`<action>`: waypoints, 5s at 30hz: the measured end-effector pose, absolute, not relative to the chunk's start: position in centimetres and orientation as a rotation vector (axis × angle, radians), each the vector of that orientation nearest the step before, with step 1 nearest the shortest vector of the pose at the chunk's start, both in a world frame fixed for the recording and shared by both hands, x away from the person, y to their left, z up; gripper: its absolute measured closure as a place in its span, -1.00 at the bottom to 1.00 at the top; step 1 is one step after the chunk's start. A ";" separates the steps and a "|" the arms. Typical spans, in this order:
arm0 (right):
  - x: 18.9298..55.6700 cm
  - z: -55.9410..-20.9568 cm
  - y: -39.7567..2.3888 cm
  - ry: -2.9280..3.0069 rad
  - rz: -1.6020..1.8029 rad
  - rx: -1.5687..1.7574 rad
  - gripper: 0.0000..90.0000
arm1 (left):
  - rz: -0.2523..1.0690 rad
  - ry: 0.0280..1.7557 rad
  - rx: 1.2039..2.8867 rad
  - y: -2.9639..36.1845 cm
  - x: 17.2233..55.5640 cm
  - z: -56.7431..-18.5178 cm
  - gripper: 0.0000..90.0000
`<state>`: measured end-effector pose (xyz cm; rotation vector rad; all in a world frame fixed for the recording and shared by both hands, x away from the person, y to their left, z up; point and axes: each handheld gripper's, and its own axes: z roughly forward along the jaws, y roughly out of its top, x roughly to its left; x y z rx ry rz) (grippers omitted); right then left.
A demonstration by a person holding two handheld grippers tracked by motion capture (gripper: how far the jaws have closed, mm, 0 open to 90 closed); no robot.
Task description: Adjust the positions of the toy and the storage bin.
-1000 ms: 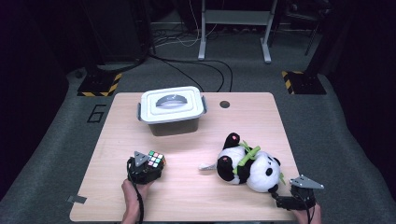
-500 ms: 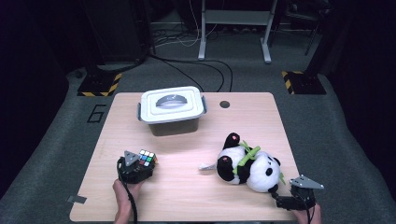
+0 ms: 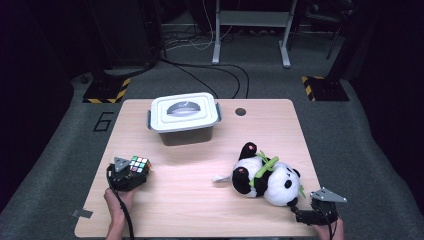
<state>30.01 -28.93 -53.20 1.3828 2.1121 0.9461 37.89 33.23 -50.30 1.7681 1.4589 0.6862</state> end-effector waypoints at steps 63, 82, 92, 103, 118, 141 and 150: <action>30.0 -53.2 -28.9 2.112 0.945 1.386 -0.94 | 0.653 1.325 1.814 34.6 37.6 -46.3 -0.82; 30.0 -53.2 -29.0 2.110 0.946 1.384 -0.93 | 0.500 1.168 1.942 28.0 38.1 -47.9 -0.91; 30.0 -53.2 -29.0 2.108 0.947 1.385 -0.93 | 0.444 1.100 1.973 25.7 37.8 -48.5 -0.92; 30.0 -53.2 -29.0 2.107 0.948 1.384 -0.93 | 0.374 1.001 2.036 22.2 37.8 -48.9 -0.93; 30.0 -53.2 -29.0 2.100 0.945 1.393 -0.93 | 0.309 0.836 2.131 16.6 38.2 -49.5 -0.94; 30.0 -53.2 -29.0 2.099 0.945 1.393 -0.93 | 0.315 0.740 2.235 9.0 39.3 -51.9 0.67; 29.9 -53.2 -29.0 2.097 0.944 1.396 -0.93 | 0.288 0.751 2.196 9.8 39.4 -51.7 1.00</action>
